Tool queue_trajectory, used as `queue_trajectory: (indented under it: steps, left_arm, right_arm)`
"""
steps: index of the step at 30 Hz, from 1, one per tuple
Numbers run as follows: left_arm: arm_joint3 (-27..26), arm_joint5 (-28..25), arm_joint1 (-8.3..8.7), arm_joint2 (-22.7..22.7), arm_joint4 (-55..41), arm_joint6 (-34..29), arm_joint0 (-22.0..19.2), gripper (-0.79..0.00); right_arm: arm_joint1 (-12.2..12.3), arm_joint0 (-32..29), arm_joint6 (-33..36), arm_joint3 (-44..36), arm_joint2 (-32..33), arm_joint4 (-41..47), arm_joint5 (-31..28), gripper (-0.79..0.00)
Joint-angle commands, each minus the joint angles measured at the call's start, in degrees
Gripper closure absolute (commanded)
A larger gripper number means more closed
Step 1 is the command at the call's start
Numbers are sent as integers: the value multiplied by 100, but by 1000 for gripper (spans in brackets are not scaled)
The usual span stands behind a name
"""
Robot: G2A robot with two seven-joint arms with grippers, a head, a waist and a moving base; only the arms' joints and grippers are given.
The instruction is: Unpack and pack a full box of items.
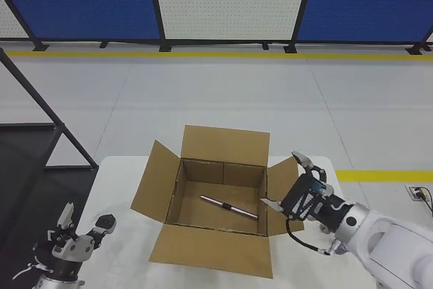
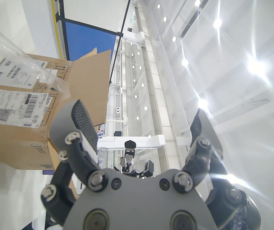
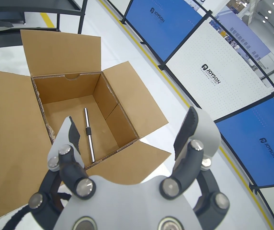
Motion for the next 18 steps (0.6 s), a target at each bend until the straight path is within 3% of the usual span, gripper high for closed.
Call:
queue_trajectory:
  steps: [1,18]
  left_arm:
    - [4,16,4,-17,8,-24,-13,-785]
    - [8,154,36,-49,74,-82,-412,-785]
  right_arm:
    - [30,-160,-65,-62,379,155,-38,-785]
    - [192,-2361,-571,-312,3492,744,-601,-785]
